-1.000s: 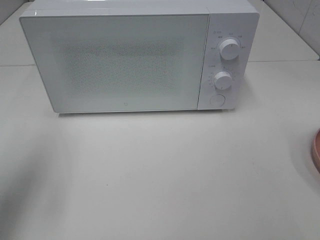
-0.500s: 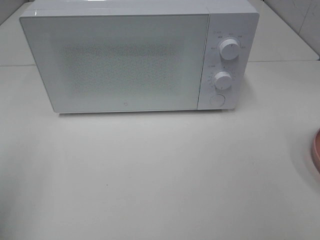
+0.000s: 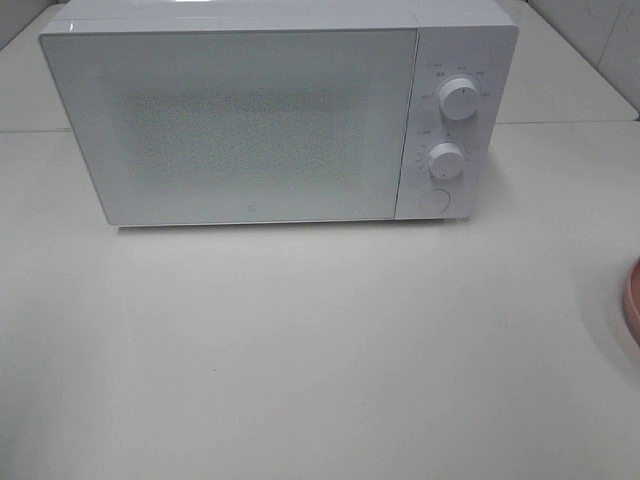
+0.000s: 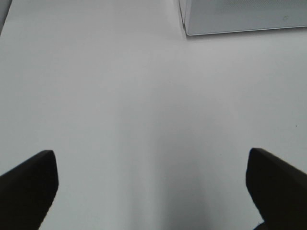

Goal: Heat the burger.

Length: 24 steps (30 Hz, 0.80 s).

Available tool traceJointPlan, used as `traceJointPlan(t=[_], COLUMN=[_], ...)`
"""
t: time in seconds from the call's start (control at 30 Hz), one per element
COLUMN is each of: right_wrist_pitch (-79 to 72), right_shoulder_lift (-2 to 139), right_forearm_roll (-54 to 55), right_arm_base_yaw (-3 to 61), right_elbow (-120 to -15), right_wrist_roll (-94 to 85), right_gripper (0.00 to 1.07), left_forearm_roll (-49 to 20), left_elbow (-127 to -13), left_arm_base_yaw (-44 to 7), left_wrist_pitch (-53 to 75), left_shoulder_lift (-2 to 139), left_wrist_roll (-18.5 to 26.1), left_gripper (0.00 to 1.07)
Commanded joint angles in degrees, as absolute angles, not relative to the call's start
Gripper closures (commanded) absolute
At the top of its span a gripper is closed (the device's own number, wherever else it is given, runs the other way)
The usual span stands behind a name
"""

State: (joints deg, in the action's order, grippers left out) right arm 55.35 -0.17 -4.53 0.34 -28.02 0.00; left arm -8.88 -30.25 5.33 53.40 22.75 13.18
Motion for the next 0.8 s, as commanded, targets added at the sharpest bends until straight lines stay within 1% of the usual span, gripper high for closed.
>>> traceJointPlan(t=[0.03,0.2,0.63,0.8], right_wrist_pitch=[55.0,55.0,55.0,55.0], right_shoulder_lift=[-1.8,-1.8,-1.8,-1.8], right_forearm_roll=[-4.8,-4.8,-4.8,-4.8], right_arm_base_yaw=[0.2,0.2,0.2,0.2], right_elbow=[-28.0,-28.0,-28.0,-28.0], right_wrist_roll=[-0.6,-0.6,-0.6,-0.6], right_gripper=[0.58,0.58,0.58,0.58], left_forearm_roll=[-8.4,-8.3,-6.4,-5.4], left_elbow=[-30.1,-30.1,-30.1,-30.2], left_arm_base_yaw=[3.3,2.9,2.9,2.9], left_wrist_pitch=[52.9,52.8,53.1,54.9], left_shoulder_lift=[22.3,20.9,3.1,-0.5], left_wrist_roll=[12.7,12.8,12.8,12.8], left_gripper=[0.06,0.06,0.06,0.06])
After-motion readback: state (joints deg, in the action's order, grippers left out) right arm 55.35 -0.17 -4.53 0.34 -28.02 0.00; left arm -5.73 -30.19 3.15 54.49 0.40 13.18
